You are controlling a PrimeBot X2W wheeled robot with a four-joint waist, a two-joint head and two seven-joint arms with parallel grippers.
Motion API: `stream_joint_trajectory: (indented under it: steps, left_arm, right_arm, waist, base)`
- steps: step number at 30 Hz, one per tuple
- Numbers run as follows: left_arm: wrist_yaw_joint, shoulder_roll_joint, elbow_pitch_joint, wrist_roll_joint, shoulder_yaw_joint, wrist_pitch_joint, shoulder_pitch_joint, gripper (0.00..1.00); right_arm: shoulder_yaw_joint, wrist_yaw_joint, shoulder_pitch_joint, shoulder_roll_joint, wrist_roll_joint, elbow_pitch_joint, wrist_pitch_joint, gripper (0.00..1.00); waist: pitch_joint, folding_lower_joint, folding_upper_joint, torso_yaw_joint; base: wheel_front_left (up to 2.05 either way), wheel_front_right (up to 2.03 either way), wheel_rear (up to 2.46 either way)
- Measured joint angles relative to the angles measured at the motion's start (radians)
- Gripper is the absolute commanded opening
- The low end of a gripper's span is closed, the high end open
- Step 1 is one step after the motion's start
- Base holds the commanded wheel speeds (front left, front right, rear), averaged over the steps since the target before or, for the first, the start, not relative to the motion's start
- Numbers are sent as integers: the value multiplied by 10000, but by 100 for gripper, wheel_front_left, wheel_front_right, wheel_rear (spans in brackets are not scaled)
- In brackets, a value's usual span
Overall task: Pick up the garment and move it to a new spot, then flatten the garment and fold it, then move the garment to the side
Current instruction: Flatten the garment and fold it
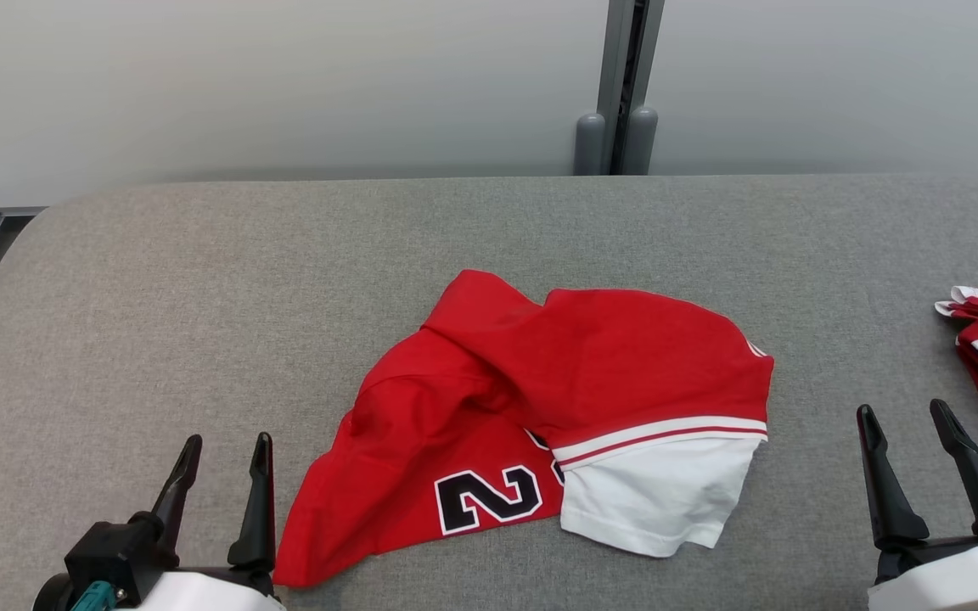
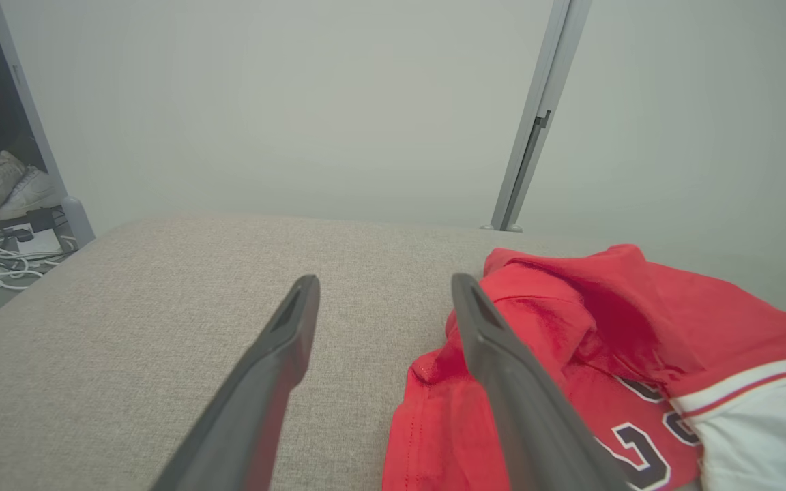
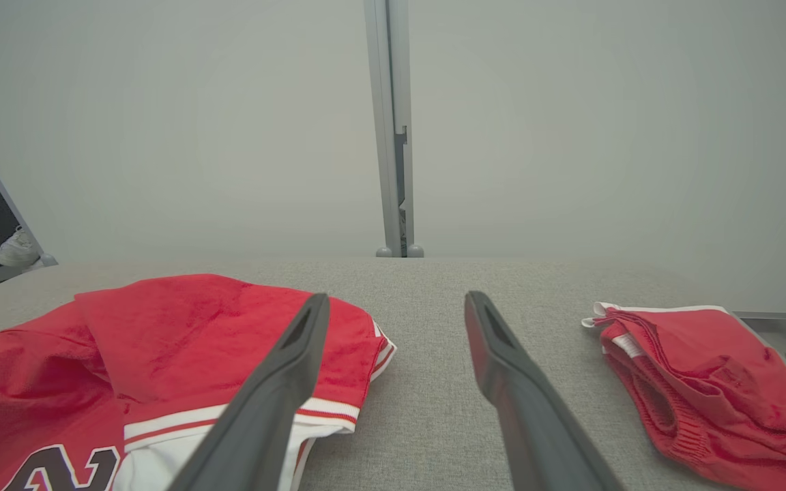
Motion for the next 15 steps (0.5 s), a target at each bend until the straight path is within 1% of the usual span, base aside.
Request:
stream_joint_trajectory:
  steps: [3, 9, 15]
  left_arm:
    - [-2, 8, -12, -59, 8, 56, -89, 100]
    - [-481, -4, 437, -209, -380, 846, -1242, 100]
    - [-1053, -134, 2146, -685, -660, 1835, -2415, 100]
  right_arm:
    - [-13, 0, -1, 2, 6, -25, 10, 100]
    - [46, 0, -101, 12, 2, -119, 21, 100]
    - [397, 0, -377, 33, -19, -159, 25, 100]
  waist:
    - [59, 0, 0, 14]
    - [362, 0, 0, 42]
    - [781, 0, 0, -151]
  base:
    - [0, 0, 0]
    - [0, 0, 0]
    - [0, 0, 0]
